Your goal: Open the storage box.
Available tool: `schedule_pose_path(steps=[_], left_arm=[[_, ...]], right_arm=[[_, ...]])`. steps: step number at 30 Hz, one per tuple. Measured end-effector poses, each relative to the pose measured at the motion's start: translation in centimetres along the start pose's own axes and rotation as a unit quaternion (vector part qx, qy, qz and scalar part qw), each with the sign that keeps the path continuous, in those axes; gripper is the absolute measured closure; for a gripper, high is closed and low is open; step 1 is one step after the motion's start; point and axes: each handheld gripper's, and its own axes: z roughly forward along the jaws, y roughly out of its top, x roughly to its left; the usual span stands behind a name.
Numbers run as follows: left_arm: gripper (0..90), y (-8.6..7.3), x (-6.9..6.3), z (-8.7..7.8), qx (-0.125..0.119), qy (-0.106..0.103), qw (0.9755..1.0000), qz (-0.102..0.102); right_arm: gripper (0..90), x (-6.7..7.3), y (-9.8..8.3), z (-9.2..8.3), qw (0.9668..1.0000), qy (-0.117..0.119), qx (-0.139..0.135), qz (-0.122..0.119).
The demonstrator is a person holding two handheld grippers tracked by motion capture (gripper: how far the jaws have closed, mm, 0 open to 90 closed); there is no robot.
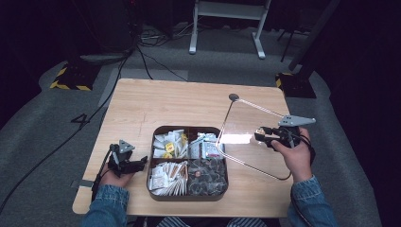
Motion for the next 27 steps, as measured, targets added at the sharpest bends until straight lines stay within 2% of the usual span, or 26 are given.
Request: schedule_pose_path(steps=[14,21,27], left_arm=[[23.1,0.0,0.0,0.0,0.0,0.0,1.0,0.0],[23.1,0.0,0.0,0.0,0.0,0.0,1.0,0.0],[23.1,0.0,0.0,0.0,0.0,0.0,1.0,0.0]], right_arm=[[58.7,-3.2,-2.3,1.2,0.9985,-0.033,0.022,0.036],[58.7,-5.0,-4.0,2.2,0.9973,-0.048,0.04,0.039],[58.7,-6.2,-5.7,3.4,0.9962,-0.05,0.053,0.049]])
